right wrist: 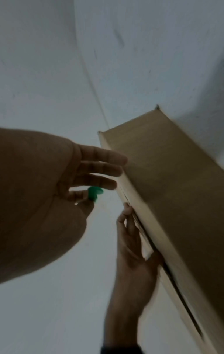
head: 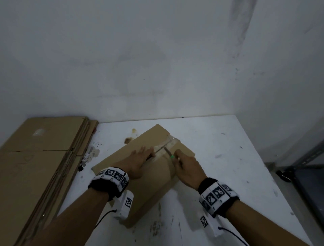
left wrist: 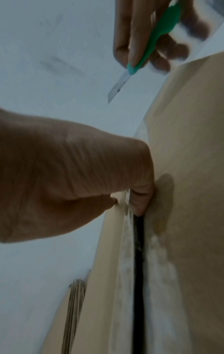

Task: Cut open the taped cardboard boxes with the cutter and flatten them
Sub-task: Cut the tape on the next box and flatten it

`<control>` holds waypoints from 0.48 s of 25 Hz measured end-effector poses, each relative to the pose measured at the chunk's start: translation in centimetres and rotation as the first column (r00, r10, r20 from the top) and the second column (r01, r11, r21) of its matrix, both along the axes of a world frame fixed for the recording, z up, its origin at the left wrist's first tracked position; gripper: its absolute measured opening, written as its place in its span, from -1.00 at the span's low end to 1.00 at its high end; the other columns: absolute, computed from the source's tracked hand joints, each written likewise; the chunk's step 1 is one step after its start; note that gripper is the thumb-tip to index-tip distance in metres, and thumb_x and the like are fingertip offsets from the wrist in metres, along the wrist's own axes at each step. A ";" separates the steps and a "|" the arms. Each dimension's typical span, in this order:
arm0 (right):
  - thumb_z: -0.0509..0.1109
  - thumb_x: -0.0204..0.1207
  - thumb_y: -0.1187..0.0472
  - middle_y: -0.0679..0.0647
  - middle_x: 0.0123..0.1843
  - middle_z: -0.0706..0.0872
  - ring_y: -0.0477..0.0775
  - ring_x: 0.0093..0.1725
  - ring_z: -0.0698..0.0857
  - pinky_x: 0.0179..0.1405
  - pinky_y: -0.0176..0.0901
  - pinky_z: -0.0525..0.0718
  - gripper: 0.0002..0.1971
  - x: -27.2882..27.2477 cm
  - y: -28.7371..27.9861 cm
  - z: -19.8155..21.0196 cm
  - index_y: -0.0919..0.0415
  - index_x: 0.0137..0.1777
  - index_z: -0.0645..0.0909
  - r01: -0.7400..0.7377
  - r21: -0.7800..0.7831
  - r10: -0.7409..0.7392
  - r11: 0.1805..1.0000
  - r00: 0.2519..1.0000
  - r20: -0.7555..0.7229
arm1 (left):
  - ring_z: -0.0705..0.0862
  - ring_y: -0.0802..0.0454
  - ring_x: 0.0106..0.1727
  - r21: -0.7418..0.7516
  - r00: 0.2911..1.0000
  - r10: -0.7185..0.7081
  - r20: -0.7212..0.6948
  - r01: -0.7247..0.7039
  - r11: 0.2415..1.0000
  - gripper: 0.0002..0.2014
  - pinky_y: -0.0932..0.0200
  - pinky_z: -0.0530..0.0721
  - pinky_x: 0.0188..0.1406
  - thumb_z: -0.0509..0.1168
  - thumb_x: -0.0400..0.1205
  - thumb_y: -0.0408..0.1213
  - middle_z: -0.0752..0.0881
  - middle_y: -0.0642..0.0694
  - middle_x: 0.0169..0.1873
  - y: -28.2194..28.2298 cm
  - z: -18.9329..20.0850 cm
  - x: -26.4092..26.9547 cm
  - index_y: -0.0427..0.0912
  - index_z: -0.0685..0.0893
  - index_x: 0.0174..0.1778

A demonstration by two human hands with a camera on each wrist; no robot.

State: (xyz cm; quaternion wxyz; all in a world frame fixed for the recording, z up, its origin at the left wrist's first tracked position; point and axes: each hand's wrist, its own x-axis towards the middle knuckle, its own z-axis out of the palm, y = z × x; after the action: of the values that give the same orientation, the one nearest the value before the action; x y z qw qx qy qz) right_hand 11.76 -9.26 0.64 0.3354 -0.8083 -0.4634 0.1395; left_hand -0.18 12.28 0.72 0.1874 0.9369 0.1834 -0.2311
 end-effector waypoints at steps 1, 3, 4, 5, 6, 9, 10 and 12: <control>0.13 0.77 0.09 0.05 -0.31 0.54 0.14 -0.34 0.49 -0.39 -0.03 0.35 -0.82 1.2 0.6 0.0 0.09 -0.07 0.33 0.072 0.023 -0.072 0.997 0.997 0.007 | -0.18 -0.26 0.76 -0.008 1.000 0.008 0.006 -0.008 1.000 -0.08 -0.34 -0.01 0.69 0.30 0.45 -0.55 -0.07 -0.13 0.75 0.2 -0.3 -0.3 0.30 0.07 0.57; 0.12 0.77 0.12 0.12 -0.22 0.56 0.20 -0.22 0.52 -0.32 -0.03 0.35 -0.83 3.4 1.7 0.0 0.13 -0.06 0.33 0.163 -0.031 -0.164 0.986 0.986 -0.011 | -0.19 -0.25 0.76 -0.020 0.999 -0.007 0.040 0.007 1.000 -0.07 -0.33 0.01 0.70 0.28 0.48 -0.57 -0.10 -0.09 0.76 0.4 -0.6 -0.7 0.37 0.09 0.57; 0.10 0.78 0.11 0.13 -0.22 0.57 0.22 -0.22 0.55 -0.32 -0.02 0.40 -0.83 3.9 1.9 -0.1 0.15 -0.04 0.33 0.186 -0.073 -0.189 0.980 0.981 -0.044 | -0.17 -0.21 0.76 -0.053 0.997 -0.008 0.072 0.011 0.999 -0.11 -0.26 -0.03 0.72 0.26 0.50 -0.57 -0.05 -0.08 0.75 0.4 -0.6 -0.9 0.41 0.17 0.55; 0.09 0.78 0.11 0.13 -0.25 0.59 0.24 -0.24 0.57 -0.29 0.01 0.45 -0.83 4.1 1.9 -0.4 0.17 -0.02 0.33 0.201 -0.100 -0.208 0.975 0.975 -0.073 | -0.12 -0.19 0.77 -0.106 0.991 0.024 0.130 -0.010 0.994 -0.15 -0.20 -0.01 0.72 0.22 0.52 -0.57 0.04 -0.11 0.75 0.2 -0.3 -0.9 0.55 0.27 0.42; 0.08 0.78 0.10 0.12 -0.28 0.60 0.25 -0.27 0.59 -0.30 0.00 0.48 -0.83 4.0 1.8 -0.6 0.17 0.00 0.34 0.216 -0.107 -0.226 0.970 0.970 -0.092 | -0.03 -0.23 0.76 -0.160 0.976 0.084 0.201 -0.052 0.986 -0.21 -0.19 0.05 0.71 0.19 0.54 -0.54 0.19 -0.14 0.72 0.0 0.1 -0.8 0.65 0.35 0.25; 0.10 0.78 0.07 0.10 -0.38 0.61 0.16 -0.41 0.55 -0.40 -0.05 0.44 -0.81 2.5 0.6 -1.4 0.14 -0.03 0.36 0.248 -0.053 -0.253 0.967 0.954 -0.160 | 0.13 -0.31 0.72 -0.140 0.931 0.179 0.318 -0.140 0.980 -0.49 -0.35 0.12 0.66 0.18 0.68 -0.31 0.35 -0.18 0.63 -0.9 0.3 -0.2 0.53 0.41 0.29; 0.12 0.78 0.07 0.10 -0.41 0.60 0.13 -0.44 0.54 -0.42 -0.06 0.44 -0.80 1.9 0.1 -1.6 0.13 -0.05 0.37 0.246 -0.036 -0.248 0.969 0.948 -0.198 | 0.03 -0.25 0.75 -0.107 0.935 0.192 0.300 -0.167 0.980 -0.54 -0.37 0.04 0.68 0.17 0.74 -0.21 0.21 -0.14 0.71 -1.2 0.0 0.0 0.38 0.36 0.50; 0.15 0.77 0.06 0.13 -0.44 0.65 0.13 -0.46 0.61 -0.41 -0.05 0.57 -0.79 0.7 -0.8 -1.9 0.12 -0.08 0.39 0.224 -0.035 -0.224 0.974 0.929 -0.295 | -0.16 -0.12 0.77 -0.072 0.948 0.222 0.227 -0.211 0.975 -0.46 -0.36 -0.15 0.67 0.10 0.80 0.01 -0.07 -0.04 0.77 -1.7 -0.6 0.6 0.20 0.15 0.71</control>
State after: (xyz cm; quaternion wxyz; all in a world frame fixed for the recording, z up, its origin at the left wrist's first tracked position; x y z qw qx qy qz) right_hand 12.44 -10.09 -1.23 0.4148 -0.8257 -0.3125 0.2203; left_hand 0.44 10.60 0.15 0.2536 0.9272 0.2562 -0.1014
